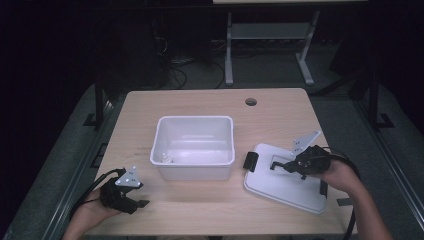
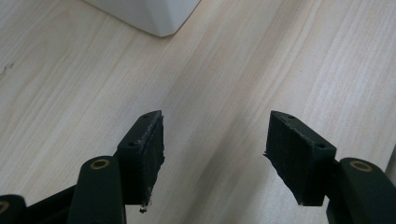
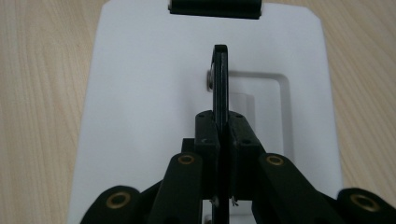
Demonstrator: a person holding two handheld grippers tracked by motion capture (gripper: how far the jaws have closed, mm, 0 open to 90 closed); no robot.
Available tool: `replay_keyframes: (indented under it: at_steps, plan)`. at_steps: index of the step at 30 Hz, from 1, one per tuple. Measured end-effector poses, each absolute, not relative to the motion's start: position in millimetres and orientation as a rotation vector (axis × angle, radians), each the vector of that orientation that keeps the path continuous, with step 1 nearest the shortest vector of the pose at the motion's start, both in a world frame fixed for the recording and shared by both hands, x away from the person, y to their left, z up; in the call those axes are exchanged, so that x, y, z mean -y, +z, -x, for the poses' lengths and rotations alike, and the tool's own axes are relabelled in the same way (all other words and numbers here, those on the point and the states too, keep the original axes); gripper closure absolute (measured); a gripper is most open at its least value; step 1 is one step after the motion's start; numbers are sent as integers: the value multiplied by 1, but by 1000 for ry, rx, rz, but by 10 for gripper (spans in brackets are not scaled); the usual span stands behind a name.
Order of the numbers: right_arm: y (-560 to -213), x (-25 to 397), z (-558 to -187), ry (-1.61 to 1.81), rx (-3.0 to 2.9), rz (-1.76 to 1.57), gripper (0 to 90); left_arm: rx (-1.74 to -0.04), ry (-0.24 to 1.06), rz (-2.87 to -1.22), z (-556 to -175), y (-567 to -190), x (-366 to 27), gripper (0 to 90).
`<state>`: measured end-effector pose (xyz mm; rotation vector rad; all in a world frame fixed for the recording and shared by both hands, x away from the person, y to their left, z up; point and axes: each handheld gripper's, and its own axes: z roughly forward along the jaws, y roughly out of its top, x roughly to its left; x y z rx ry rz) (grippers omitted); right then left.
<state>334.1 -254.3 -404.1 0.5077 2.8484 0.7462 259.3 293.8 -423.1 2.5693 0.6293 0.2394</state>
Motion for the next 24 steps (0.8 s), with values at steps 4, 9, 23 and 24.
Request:
replay_keyframes:
  at_steps: [4,9,23,24]
  plan:
    - [-404,256,-334,753,-2850,-524,840,-633,238,-2557,-259,-425,-294,364]
    - [-403,255,-333,755,-2853,-516,842,-635,245,-2562,-258,-425,-295,364]
    - [-386,257,-326,795,-2837,-494,841,-653,242,-2538,-253,-424,-299,349]
    - [-384,256,-325,791,-2837,-492,841,-655,241,-2537,-253,-424,-299,349]
